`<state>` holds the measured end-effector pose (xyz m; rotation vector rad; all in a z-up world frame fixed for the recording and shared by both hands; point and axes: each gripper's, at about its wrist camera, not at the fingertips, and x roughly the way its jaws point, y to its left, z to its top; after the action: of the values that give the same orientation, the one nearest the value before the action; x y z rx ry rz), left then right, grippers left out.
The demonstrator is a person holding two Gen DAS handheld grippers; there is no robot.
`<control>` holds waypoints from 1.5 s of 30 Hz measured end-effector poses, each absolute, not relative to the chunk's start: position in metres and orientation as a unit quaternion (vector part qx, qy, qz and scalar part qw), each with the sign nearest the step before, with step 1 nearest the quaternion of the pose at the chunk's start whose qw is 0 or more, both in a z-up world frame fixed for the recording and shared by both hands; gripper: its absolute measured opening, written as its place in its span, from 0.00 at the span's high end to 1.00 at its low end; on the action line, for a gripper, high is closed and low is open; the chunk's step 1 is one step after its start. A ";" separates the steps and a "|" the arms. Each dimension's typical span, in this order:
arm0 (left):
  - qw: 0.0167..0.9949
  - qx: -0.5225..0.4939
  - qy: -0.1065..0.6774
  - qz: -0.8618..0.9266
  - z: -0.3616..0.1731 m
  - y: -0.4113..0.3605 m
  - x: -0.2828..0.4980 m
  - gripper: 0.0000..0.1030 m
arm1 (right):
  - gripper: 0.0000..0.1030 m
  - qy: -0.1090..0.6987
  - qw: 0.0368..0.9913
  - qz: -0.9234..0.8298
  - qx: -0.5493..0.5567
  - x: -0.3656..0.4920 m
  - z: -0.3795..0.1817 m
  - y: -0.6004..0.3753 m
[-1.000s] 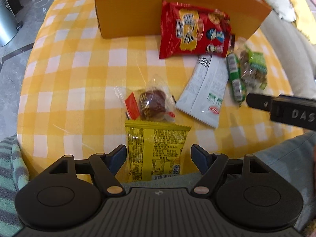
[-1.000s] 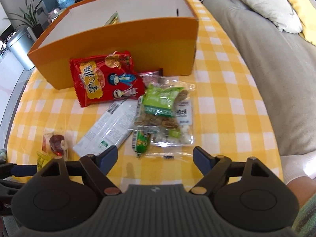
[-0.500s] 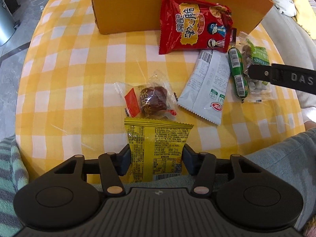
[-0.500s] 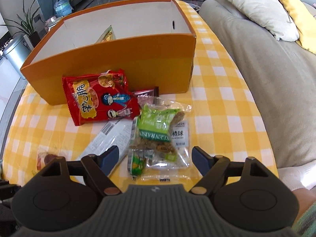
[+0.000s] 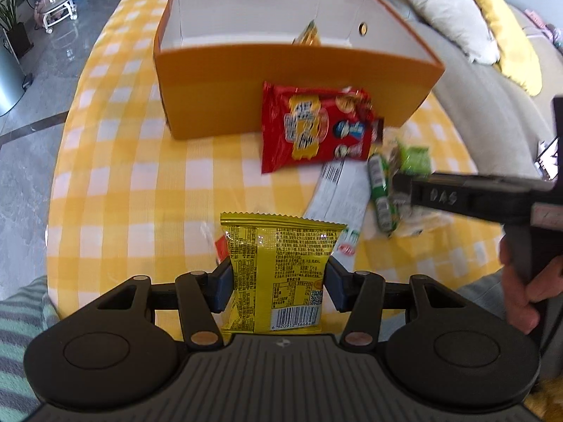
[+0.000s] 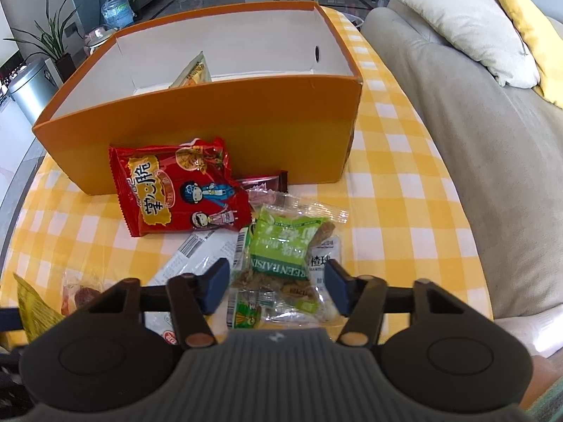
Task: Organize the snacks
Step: 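Grasp the yellow wafer packet with the left tool, then grasp the green raisin packet with the right tool while the left tool holds the wafer packet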
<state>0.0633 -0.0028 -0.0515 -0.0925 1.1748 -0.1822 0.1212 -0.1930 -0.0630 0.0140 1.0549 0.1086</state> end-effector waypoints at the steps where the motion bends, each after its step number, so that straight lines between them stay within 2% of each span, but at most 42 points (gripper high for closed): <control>1: 0.829 -0.045 0.551 -0.086 -0.049 -0.003 0.064 0.42 | 0.56 0.505 0.861 0.054 0.007 0.121 -0.064 -0.193; 5: 0.834 -0.051 0.542 -0.088 -0.041 -0.002 0.068 0.42 | 0.66 0.506 0.861 0.052 -0.002 0.120 -0.064 -0.191; 12: 0.840 -0.060 0.533 -0.086 -0.033 0.001 0.066 0.42 | 0.72 0.504 0.862 0.050 -0.017 0.114 -0.053 -0.189; 14: 0.841 -0.063 0.531 -0.085 -0.032 0.002 0.066 0.42 | 0.99 0.504 0.862 0.050 -0.022 0.110 -0.048 -0.188; 26: 0.850 -0.067 0.516 -0.086 -0.019 0.001 0.067 0.42 | 1.00 0.486 0.869 0.089 -0.023 0.085 -0.021 -0.183; 35: 0.849 -0.072 0.517 -0.088 -0.022 -0.004 0.078 0.42 | 1.00 0.471 0.874 0.113 0.042 0.080 -0.017 -0.200; 36: 0.848 -0.073 0.517 -0.089 -0.023 -0.005 0.080 0.42 | 0.98 0.468 0.875 0.113 0.045 0.081 -0.018 -0.202; 37: 0.848 -0.073 0.517 -0.089 -0.024 -0.006 0.082 0.42 | 0.91 0.465 0.877 0.109 0.046 0.082 -0.019 -0.203; 38: 0.848 -0.073 0.518 -0.089 -0.025 -0.006 0.083 0.42 | 0.73 0.467 0.876 0.108 0.047 0.085 -0.022 -0.202; 40: 0.847 -0.075 0.519 -0.090 -0.027 -0.007 0.086 0.42 | 0.55 0.465 0.877 0.106 0.057 0.091 -0.027 -0.202; 42: 0.846 -0.076 0.520 -0.091 -0.027 -0.008 0.089 0.42 | 0.47 0.462 0.880 0.090 0.061 0.098 -0.033 -0.203; 44: 0.846 -0.077 0.519 -0.091 -0.028 -0.008 0.090 0.42 | 0.34 0.468 0.878 0.071 0.066 0.105 -0.042 -0.207; 45: 0.846 -0.078 0.519 -0.090 -0.028 -0.007 0.091 0.42 | 0.32 0.472 0.877 0.064 0.069 0.108 -0.046 -0.210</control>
<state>0.0906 -0.0074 -0.0281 -0.1654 1.0956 -0.1905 0.1082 -0.2103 -0.0456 0.1446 0.9847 0.1330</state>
